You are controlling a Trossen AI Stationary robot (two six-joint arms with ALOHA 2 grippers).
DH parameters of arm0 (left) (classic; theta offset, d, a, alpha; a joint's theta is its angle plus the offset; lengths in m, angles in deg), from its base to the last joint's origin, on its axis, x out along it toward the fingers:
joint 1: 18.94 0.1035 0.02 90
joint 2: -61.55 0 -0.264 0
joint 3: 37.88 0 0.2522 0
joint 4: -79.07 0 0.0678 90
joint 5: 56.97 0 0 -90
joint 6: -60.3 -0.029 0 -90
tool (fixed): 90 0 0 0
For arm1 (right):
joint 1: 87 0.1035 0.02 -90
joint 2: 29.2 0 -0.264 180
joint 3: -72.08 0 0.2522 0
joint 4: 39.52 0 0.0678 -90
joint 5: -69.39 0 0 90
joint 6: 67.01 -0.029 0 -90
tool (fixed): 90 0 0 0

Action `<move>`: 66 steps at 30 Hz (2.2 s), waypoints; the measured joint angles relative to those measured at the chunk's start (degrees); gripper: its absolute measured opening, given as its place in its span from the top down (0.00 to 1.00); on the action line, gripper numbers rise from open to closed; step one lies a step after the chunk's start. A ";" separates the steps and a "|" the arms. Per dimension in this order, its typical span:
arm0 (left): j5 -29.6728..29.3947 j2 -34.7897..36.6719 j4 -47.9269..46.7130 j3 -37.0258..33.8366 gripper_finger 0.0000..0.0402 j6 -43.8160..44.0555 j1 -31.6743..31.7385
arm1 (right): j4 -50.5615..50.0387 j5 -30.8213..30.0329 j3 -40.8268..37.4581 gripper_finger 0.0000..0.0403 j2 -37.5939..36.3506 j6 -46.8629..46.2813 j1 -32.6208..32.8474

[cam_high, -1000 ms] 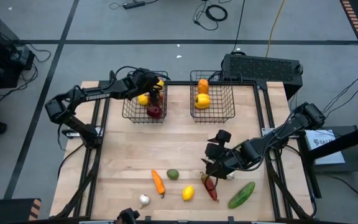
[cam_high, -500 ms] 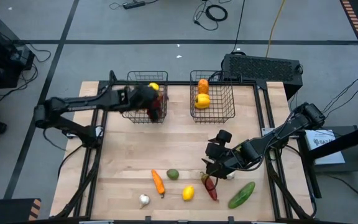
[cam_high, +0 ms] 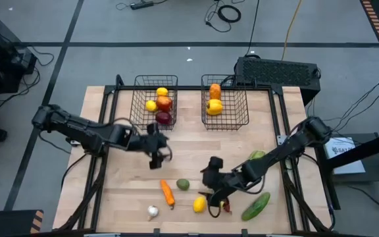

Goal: Sort produce into baskets
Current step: Put the green lime into the left mesh basket

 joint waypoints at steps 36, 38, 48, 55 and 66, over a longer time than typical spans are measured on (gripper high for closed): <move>9.42 -27.87 42.57 -9.26 0.18 -12.50 -11.59 | -8.55 7.33 0.03 0.03 -1.84 -5.81 2.59; 11.41 -28.55 42.62 -9.26 0.18 -11.91 -11.18 | -8.63 7.35 0.03 0.03 -1.84 -5.81 2.55; 11.27 -30.39 44.46 -9.26 0.25 -12.52 -10.32 | -11.92 7.37 0.03 0.03 -1.84 -9.45 2.55; 10.67 -30.26 44.29 -9.26 0.42 -12.95 -10.30 | -22.47 10.74 0.03 0.03 -1.84 -22.98 3.71; 6.90 -26.51 41.54 -9.26 0.48 -16.38 -10.26 | -17.62 8.66 0.05 0.03 -1.63 -41.50 12.89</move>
